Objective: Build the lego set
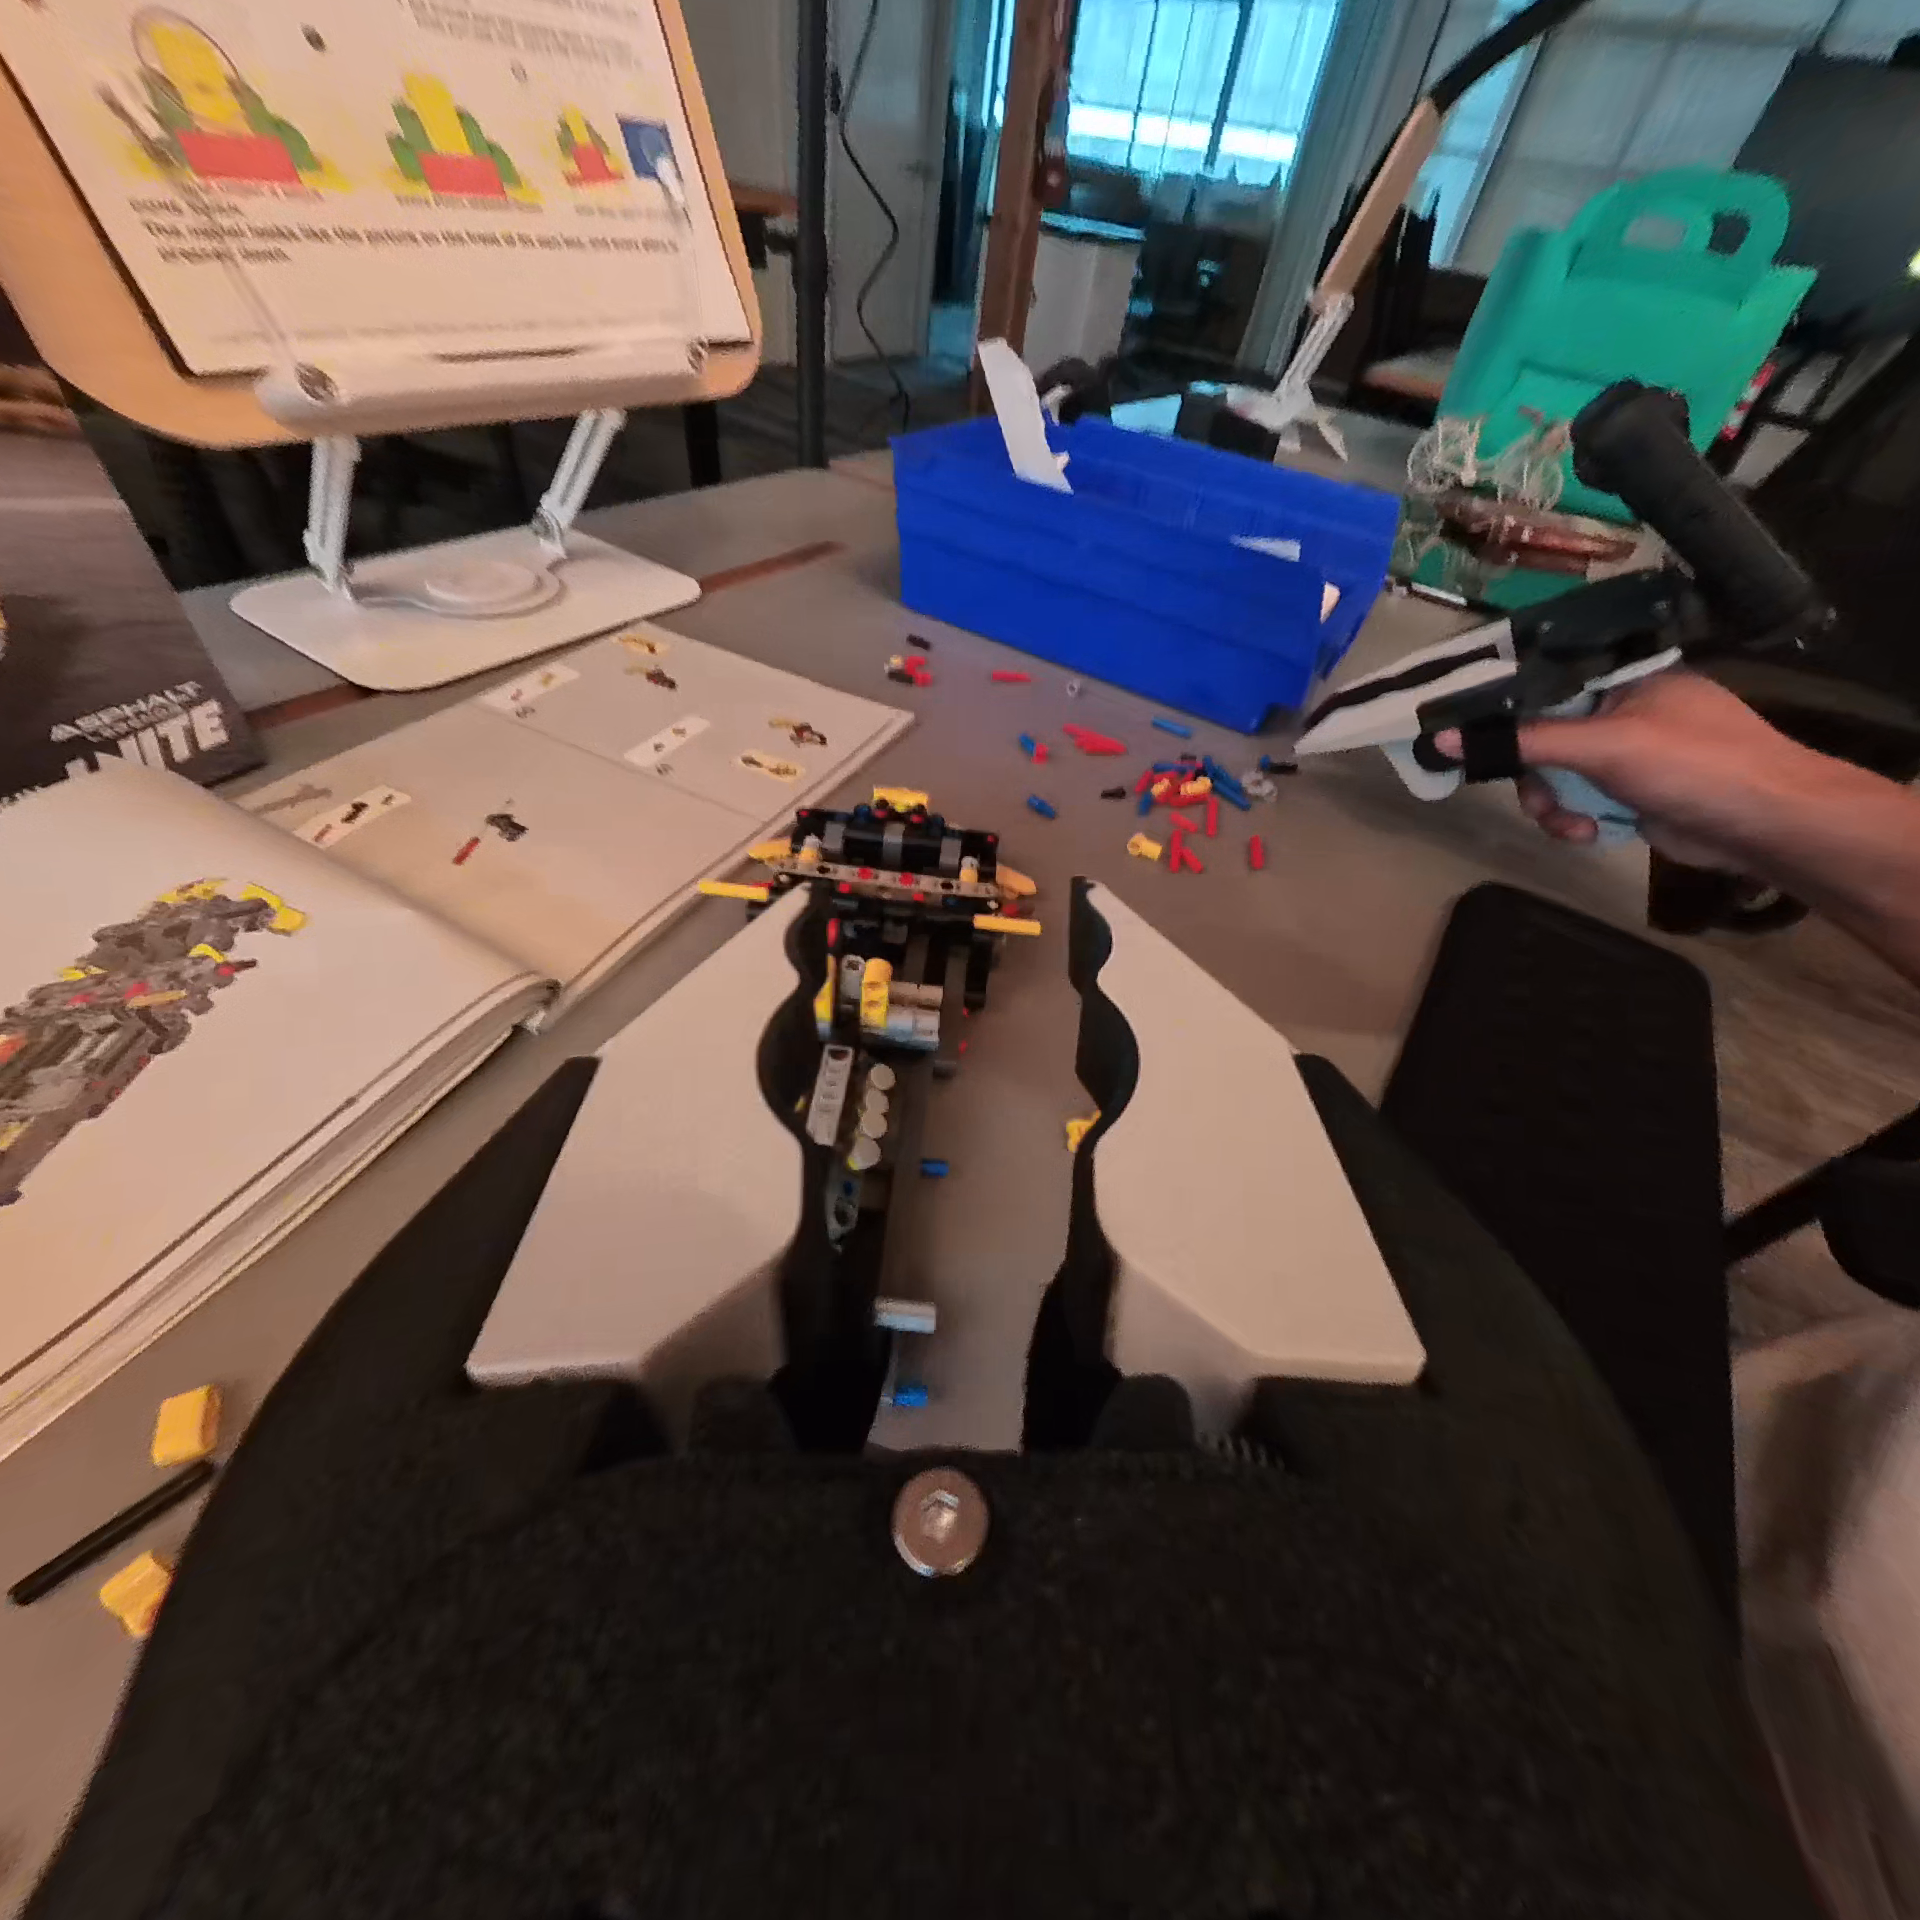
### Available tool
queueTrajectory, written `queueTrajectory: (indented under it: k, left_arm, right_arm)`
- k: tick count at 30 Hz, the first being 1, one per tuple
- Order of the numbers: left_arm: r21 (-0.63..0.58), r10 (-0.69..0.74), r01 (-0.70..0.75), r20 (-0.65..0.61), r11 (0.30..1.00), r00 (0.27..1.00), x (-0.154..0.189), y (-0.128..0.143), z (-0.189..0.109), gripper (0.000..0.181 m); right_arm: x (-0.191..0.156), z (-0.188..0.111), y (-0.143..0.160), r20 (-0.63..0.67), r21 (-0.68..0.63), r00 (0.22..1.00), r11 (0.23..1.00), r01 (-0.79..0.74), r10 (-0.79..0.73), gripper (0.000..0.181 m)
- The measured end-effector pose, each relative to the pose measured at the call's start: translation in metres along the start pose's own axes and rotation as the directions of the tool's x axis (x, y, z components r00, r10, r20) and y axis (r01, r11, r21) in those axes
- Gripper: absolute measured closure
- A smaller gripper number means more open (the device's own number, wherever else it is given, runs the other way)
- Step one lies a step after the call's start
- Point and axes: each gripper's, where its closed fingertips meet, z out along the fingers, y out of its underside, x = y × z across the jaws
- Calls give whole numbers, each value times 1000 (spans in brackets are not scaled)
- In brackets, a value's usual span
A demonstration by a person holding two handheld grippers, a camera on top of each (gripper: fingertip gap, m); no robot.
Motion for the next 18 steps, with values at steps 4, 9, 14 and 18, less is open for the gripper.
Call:
queueTrajectory:
  k: [4,9,14,18]
  left_arm:
    - [-22,10,-9,35,1000,999,-4,2,1,134]
    - [-129,73,-66,54,989,996,-2,18,6,134]
    - [-170,103,-92,59,981,993,1,26,8,134]
    - [-184,111,-97,68,978,992,-2,28,6,134]
  right_arm:
    - [-27,4,-8,112,12,993,999,32,-33,154]
    - [-56,19,1,157,-57,981,990,127,-117,161]
    - [-54,28,6,141,-100,986,989,105,-91,164]
    - [-53,30,4,145,-98,988,993,69,-54,166]
